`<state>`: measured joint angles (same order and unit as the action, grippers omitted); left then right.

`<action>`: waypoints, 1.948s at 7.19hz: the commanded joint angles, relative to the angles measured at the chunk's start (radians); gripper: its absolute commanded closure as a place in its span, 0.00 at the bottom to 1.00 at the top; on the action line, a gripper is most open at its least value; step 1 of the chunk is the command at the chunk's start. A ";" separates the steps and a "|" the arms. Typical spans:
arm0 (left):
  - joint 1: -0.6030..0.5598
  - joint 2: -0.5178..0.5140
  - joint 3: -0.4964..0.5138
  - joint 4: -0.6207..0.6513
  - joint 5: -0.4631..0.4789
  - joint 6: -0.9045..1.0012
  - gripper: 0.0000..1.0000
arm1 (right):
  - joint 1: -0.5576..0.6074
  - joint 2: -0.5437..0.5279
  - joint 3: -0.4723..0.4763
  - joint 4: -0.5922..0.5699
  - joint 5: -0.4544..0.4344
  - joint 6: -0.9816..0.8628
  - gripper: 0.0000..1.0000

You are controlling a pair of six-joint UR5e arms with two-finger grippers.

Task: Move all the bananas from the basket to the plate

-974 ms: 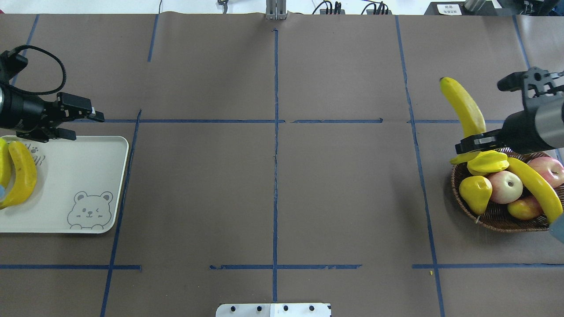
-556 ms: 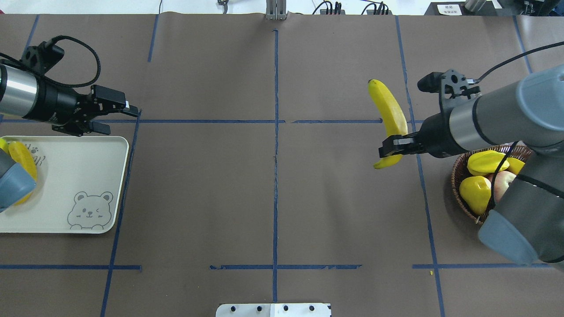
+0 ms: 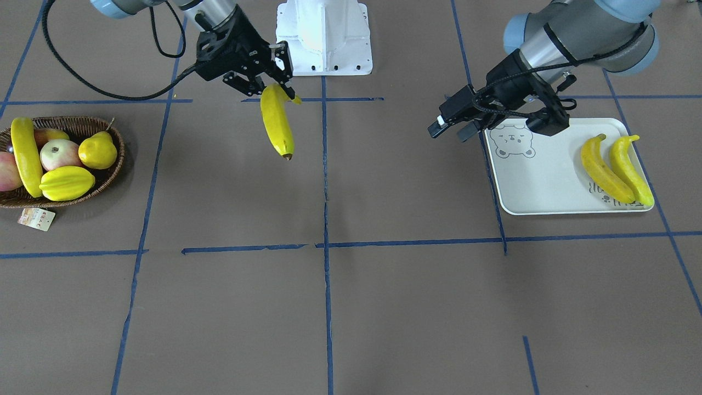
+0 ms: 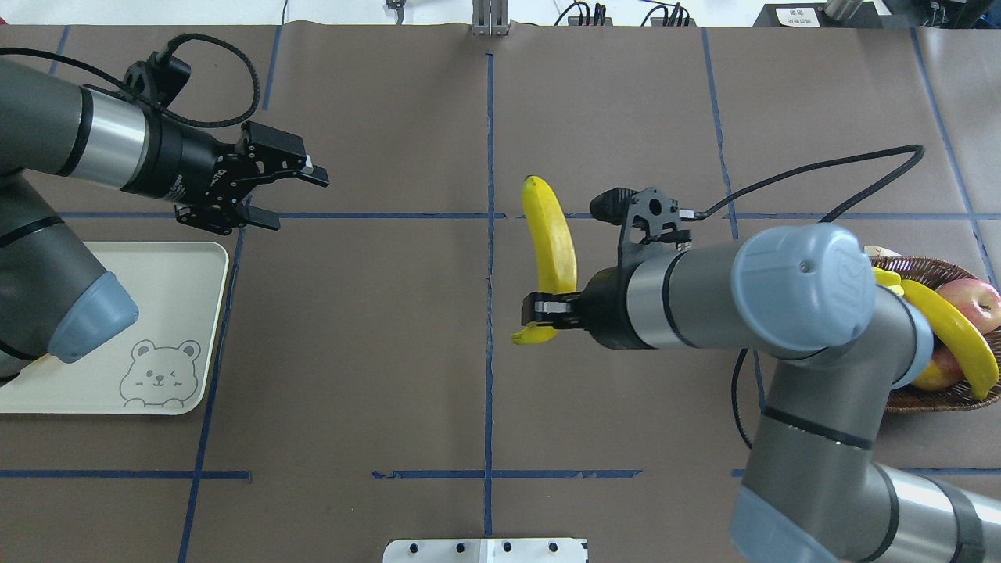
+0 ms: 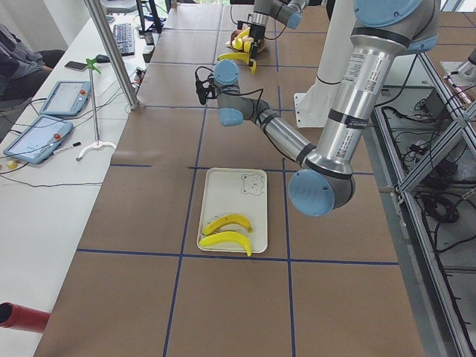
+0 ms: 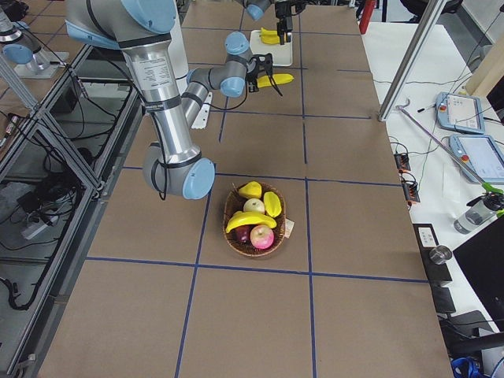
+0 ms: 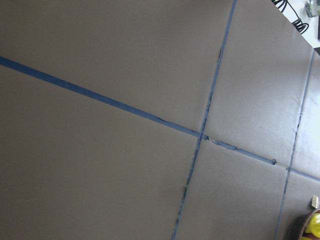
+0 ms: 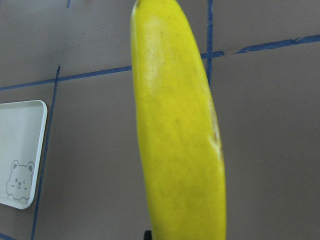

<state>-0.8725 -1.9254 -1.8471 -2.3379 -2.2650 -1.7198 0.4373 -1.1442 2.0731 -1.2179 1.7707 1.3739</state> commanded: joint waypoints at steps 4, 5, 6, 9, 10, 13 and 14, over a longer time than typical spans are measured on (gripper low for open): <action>0.030 -0.107 0.000 0.003 0.005 -0.139 0.00 | -0.118 0.234 -0.168 -0.006 -0.197 0.112 0.96; 0.049 -0.107 0.000 0.005 0.028 -0.139 0.00 | -0.123 0.254 -0.169 -0.008 -0.198 0.117 0.96; 0.078 -0.109 -0.001 0.005 0.062 -0.139 0.00 | -0.124 0.259 -0.171 -0.008 -0.198 0.117 0.96; 0.154 -0.141 0.002 0.006 0.102 -0.142 0.00 | -0.129 0.299 -0.206 -0.008 -0.201 0.117 0.95; 0.168 -0.141 0.002 0.006 0.128 -0.141 0.01 | -0.134 0.304 -0.205 -0.008 -0.201 0.117 0.95; 0.168 -0.139 0.005 0.006 0.134 -0.142 0.27 | -0.135 0.304 -0.205 -0.006 -0.201 0.117 0.95; 0.168 -0.138 0.003 0.006 0.134 -0.142 0.53 | -0.135 0.304 -0.205 -0.006 -0.198 0.116 0.95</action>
<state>-0.7046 -2.0645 -1.8433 -2.3312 -2.1309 -1.8618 0.3024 -0.8403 1.8685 -1.2243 1.5699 1.4907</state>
